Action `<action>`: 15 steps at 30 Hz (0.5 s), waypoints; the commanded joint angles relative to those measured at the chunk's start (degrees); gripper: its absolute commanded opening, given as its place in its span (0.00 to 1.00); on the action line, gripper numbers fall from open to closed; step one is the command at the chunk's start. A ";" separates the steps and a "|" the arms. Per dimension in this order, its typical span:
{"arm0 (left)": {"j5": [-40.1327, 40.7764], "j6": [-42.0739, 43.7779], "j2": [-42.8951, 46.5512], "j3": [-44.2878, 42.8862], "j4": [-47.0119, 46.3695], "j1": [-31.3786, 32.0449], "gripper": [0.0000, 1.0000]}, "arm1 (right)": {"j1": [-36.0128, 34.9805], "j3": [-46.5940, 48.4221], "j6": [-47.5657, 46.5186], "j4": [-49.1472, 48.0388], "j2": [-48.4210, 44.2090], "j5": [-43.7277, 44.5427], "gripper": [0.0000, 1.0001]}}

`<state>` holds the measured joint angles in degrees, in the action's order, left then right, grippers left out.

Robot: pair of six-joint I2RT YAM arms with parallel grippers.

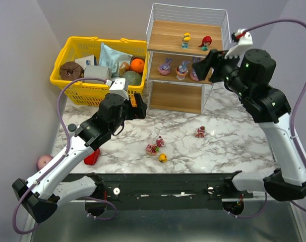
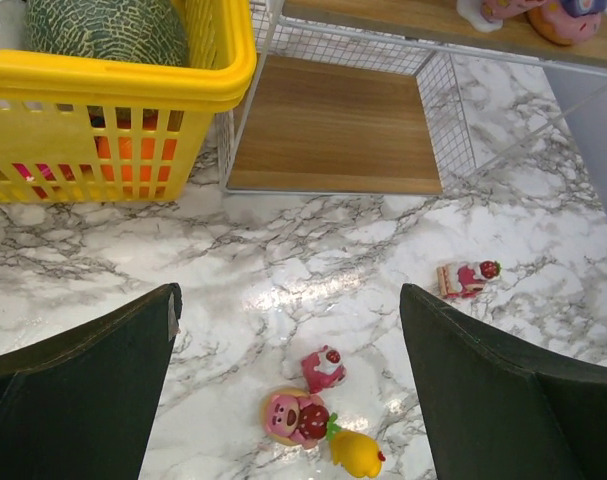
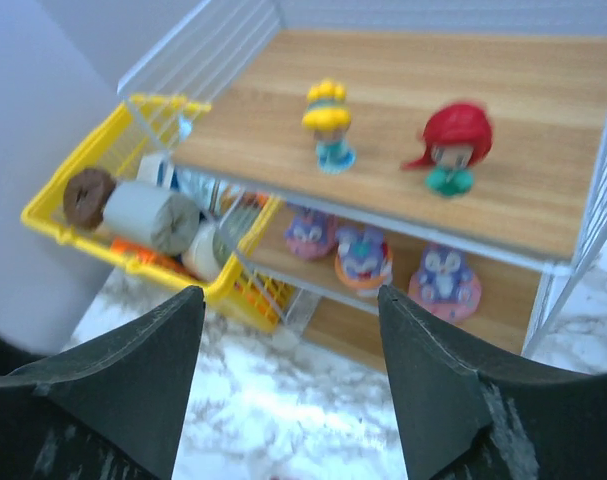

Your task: Place and organize the plastic toys onto the shelf

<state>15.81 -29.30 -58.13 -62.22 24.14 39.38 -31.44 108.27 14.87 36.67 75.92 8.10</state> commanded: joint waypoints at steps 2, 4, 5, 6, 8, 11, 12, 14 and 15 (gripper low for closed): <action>0.53 0.56 2.58 1.92 0.47 -0.44 0.99 | -0.20 -19.19 -1.25 -0.08 -10.32 -14.14 0.85; 0.53 0.47 2.85 2.45 -0.32 -0.62 0.99 | -1.34 -29.62 -0.12 -3.08 -13.24 -16.44 0.93; 0.53 0.47 2.93 2.54 -0.50 -0.62 0.99 | -3.69 -32.48 0.15 -5.61 -14.99 -16.27 0.95; 0.45 0.56 2.85 2.54 -0.85 -0.70 0.99 | -5.28 -34.94 0.42 -6.51 -15.27 -15.40 0.96; 0.36 0.82 2.58 2.28 -0.85 -0.79 0.99 | -10.19 -42.13 1.90 -9.75 -15.36 -12.06 0.99; -0.08 1.17 2.32 1.83 -0.68 -0.79 0.99 | -16.86 -50.48 3.84 -15.54 -13.44 -9.07 1.00; -0.17 1.26 2.40 1.83 -0.85 -0.70 0.99 | -18.64 -51.83 4.02 -16.62 -11.08 -8.46 1.00; -0.43 1.26 2.67 2.01 -0.68 -0.88 0.99 | -23.63 -53.68 4.37 -17.76 -8.00 -3.46 1.00; -0.52 1.18 2.93 2.27 -0.76 -0.79 0.99 | -25.06 -54.73 4.64 -17.86 -5.98 -2.40 1.00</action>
<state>15.81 -28.88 -56.25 -59.96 24.12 38.94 -50.11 57.12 17.65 25.41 65.12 -0.64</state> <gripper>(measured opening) 0.988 0.998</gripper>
